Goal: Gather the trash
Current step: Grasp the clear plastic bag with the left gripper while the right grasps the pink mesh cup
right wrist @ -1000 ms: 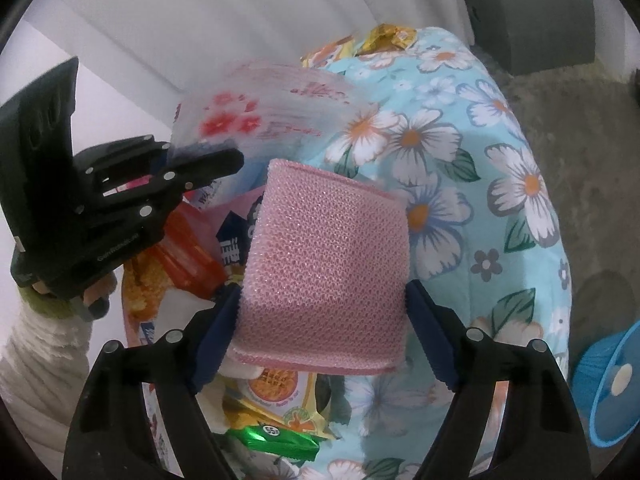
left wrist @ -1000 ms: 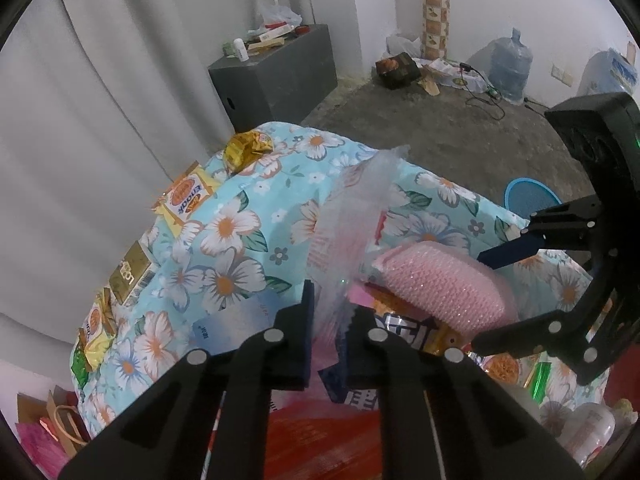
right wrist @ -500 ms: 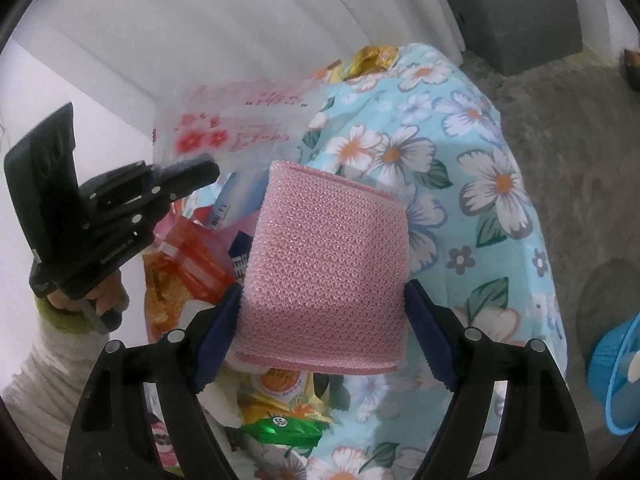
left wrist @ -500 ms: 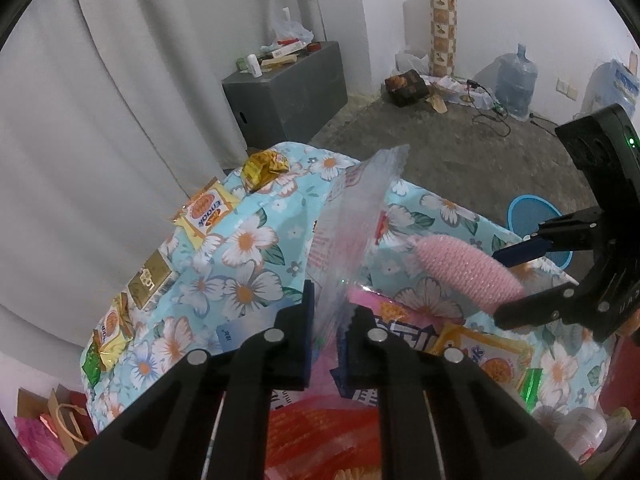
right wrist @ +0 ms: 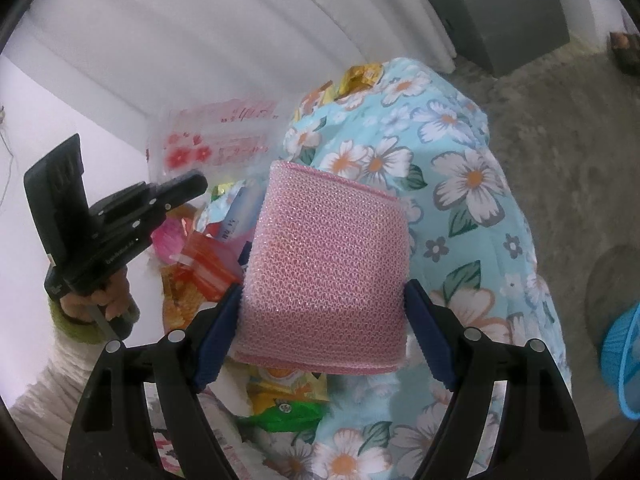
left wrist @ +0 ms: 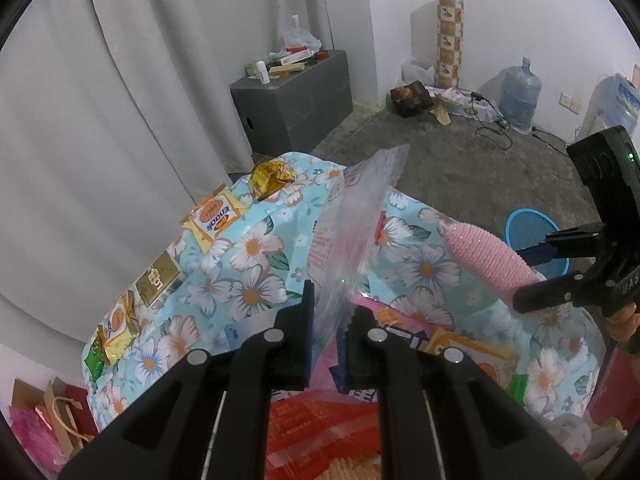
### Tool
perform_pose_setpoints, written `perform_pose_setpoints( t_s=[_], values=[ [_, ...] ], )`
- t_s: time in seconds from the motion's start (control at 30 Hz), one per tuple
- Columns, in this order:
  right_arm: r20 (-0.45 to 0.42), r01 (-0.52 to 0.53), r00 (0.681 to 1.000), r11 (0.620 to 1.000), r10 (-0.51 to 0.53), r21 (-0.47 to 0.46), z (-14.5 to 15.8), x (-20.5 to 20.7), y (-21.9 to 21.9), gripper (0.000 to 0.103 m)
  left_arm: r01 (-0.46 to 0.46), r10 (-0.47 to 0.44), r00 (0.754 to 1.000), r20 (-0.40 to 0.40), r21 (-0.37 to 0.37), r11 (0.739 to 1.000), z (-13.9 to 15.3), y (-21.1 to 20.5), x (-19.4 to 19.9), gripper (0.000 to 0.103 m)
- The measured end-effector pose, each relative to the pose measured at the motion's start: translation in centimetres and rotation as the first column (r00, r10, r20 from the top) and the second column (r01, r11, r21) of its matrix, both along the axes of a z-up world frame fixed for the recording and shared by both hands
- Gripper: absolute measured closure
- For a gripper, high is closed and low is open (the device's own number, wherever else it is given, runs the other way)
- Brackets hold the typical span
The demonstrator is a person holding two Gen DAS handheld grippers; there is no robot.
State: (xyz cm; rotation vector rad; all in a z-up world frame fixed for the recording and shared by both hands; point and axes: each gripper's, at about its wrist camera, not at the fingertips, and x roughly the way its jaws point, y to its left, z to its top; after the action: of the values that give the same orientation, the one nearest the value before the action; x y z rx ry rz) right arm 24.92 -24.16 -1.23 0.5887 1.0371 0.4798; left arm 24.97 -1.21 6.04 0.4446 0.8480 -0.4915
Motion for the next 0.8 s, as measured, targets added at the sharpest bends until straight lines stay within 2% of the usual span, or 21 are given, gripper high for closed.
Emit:
perform_pose_setpoints(
  t_s=[0.37,0.8],
  values=[
    [0.022,0.039,0.999,0.999,-0.04,0.031,0.7,-1.3,-2.3,0.027,0.024,-0.024,1.0,0.011,-0.009,1.0,1.3,-1.8,-1.0,0.094],
    [0.04,0.113,0.993,0.992,-0.115,0.062,0.8,-3.4,-6.7,0.027,0.089,-0.089,0.996,0.01,-0.007,0.996,1.9,-6.0,-2.0,0.094]
  ],
)
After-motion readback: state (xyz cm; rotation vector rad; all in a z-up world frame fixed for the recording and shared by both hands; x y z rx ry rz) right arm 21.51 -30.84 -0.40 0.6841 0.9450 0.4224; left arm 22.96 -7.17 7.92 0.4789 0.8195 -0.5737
